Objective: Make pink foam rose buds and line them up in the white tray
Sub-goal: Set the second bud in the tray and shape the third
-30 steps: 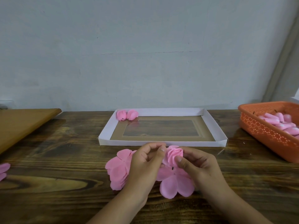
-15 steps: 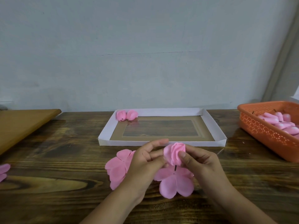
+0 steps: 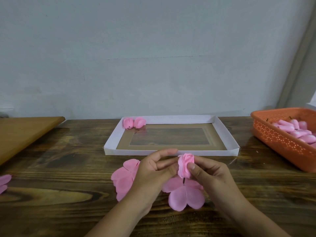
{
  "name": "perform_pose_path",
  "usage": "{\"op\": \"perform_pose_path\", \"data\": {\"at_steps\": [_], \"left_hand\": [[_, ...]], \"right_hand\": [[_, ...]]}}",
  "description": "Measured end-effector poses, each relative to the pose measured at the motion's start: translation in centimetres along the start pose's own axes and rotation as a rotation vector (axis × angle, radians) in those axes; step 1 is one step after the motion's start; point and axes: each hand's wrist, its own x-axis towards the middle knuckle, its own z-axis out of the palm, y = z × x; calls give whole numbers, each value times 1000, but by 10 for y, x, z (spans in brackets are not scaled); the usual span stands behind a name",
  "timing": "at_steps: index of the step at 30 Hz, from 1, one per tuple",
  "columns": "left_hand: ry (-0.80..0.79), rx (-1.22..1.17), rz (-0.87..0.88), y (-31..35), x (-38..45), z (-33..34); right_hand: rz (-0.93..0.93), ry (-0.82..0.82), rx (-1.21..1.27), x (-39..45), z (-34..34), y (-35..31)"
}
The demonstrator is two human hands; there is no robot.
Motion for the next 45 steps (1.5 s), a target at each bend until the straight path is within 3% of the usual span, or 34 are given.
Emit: {"op": "perform_pose_path", "data": {"at_steps": [24, 34, 41, 45], "left_hand": [[71, 37, 37, 2, -3, 2], [-4, 190, 202, 3, -11, 9], [42, 422, 428, -7, -14, 10], [68, 523, 442, -10, -13, 9]], "right_hand": [[3, 21, -33, -1, 4, -2], [-42, 101, -57, -1, 3, -7], [-86, 162, -97, -2, 7, -8], [-103, 179, -94, -2, 7, -6]]}}
